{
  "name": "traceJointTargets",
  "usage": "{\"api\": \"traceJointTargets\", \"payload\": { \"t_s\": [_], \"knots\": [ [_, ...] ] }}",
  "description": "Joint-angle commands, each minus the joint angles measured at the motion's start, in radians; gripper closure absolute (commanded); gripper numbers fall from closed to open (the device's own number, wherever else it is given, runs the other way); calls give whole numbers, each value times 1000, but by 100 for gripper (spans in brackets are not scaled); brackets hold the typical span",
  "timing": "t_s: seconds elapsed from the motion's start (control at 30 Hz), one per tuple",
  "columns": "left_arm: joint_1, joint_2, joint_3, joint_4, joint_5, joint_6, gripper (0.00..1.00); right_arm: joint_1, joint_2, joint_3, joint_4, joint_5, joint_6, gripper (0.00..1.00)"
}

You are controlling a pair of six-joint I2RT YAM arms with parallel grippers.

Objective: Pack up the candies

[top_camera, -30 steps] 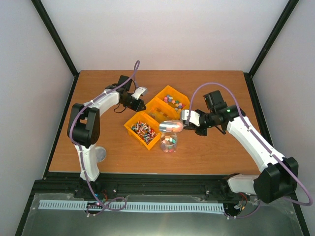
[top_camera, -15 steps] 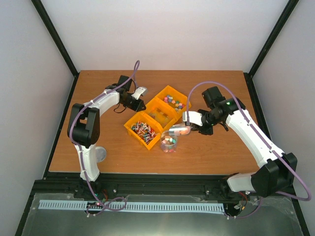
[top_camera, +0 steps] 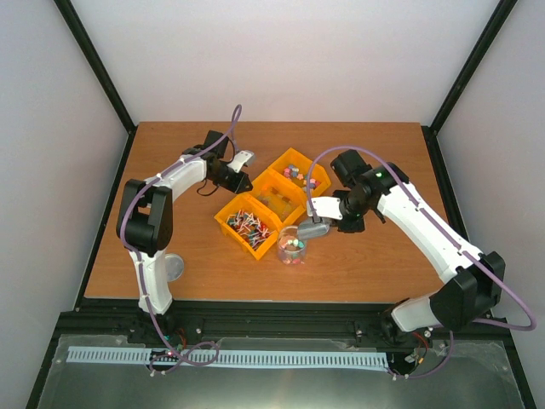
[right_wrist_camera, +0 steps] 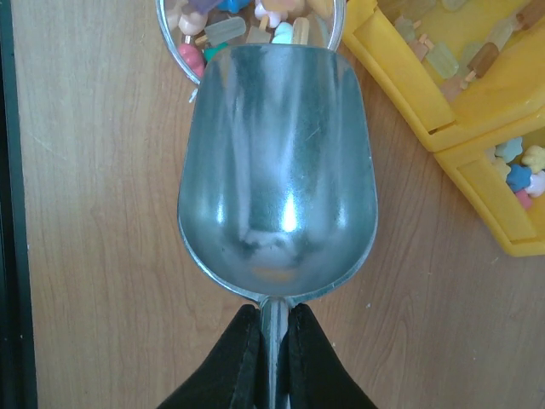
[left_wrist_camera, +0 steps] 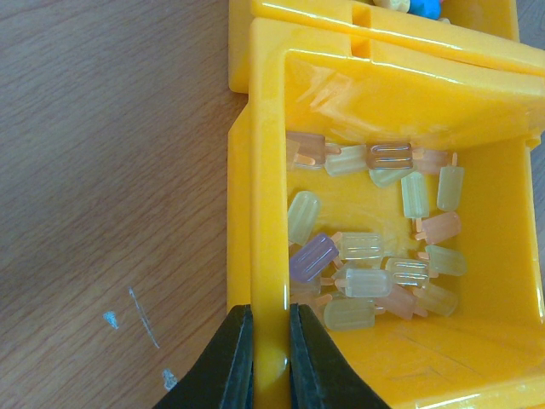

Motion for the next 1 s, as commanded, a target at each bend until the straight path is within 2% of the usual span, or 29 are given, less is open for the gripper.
{"api": "traceJointTargets", "payload": {
  "t_s": [0.0,0.17,0.3,0.5,0.7,0.97],
  "knots": [
    [4,25,24,-9,-6,-2,99,23,8,40,-37,53,1,97],
    [4,23,21,-8,-5,-3,99,30,2,57,-42,62,2,97],
    [4,25,22,-5,0,-8,99,11,23,96,11,57,70,97],
    [4,17,16,6,-4,-26,99,5,206,288,3,74,288,97],
    [4,10,6,27,-9,-51,99,10,408,472,-60,19,482,97],
    [3,2,-8,44,-15,-62,99,48,629,601,-93,8,581,97]
  ]
}}
